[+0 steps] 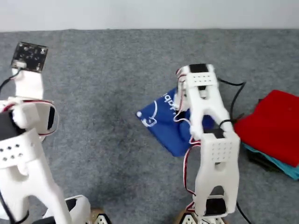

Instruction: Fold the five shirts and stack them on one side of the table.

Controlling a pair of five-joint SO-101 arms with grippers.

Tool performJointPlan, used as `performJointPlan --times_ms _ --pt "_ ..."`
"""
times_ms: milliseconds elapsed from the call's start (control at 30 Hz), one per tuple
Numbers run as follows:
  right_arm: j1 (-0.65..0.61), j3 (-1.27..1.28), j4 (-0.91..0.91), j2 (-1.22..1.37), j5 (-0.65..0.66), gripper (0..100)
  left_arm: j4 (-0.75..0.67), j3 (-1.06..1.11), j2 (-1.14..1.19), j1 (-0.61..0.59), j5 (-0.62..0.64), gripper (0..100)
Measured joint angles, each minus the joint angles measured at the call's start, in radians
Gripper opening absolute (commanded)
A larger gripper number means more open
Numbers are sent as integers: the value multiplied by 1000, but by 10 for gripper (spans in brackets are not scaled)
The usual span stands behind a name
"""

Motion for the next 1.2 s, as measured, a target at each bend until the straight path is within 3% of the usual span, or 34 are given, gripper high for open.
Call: performJointPlan --times_ms 333,533,1000,1200 --pt "157 -12 64 -416 282 8 0 3 -51 -2 -6 13" --pt "224 -12 68 -563 374 8 0 3 -51 -2 -6 13" --pt "600 -12 69 -600 841 8 2 40 -51 -2 -6 13" --pt "721 -14 69 -506 970 42 2 54 -51 -2 -6 13"
